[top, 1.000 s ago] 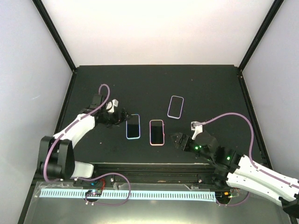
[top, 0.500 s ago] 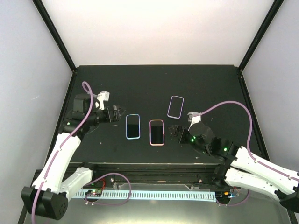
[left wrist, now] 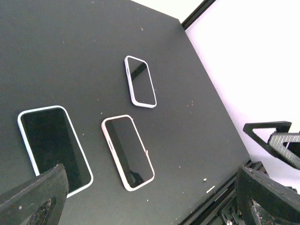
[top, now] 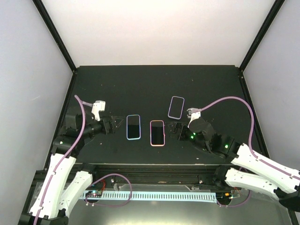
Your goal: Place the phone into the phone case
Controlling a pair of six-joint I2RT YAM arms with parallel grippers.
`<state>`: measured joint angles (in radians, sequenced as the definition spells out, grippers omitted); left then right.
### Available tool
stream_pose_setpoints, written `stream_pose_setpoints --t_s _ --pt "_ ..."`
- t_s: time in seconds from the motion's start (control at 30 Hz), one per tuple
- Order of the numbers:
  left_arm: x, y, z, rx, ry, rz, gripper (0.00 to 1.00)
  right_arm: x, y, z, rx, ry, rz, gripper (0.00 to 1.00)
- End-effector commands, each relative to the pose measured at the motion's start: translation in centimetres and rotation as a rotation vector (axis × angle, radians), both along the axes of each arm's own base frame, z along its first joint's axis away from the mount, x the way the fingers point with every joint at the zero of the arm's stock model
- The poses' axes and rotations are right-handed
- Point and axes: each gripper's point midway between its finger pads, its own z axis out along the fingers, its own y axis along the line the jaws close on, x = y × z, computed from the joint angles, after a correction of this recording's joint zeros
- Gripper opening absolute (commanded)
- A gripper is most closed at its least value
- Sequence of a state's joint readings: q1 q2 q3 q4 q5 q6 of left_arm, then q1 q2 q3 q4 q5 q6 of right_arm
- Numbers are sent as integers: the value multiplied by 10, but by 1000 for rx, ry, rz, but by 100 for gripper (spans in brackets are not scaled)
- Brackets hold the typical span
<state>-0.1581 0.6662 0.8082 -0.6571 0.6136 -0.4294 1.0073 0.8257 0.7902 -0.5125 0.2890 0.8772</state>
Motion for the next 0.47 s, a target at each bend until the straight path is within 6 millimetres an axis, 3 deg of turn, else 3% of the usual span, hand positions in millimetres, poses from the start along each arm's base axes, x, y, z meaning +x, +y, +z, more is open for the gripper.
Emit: stream_pose_setpoints --t_s 0.0,0.2,0.43 --pt "-5 -5 -8 -40 31 -24 99 1 0 -3 17 16 -15 100" --pt "-4 -7 -17 -48 37 -36 99 1 1 -5 25 23 -14 100" --pt "-3 -10 -12 -59 3 -52 99 1 2 -4 31 20 -13 100"
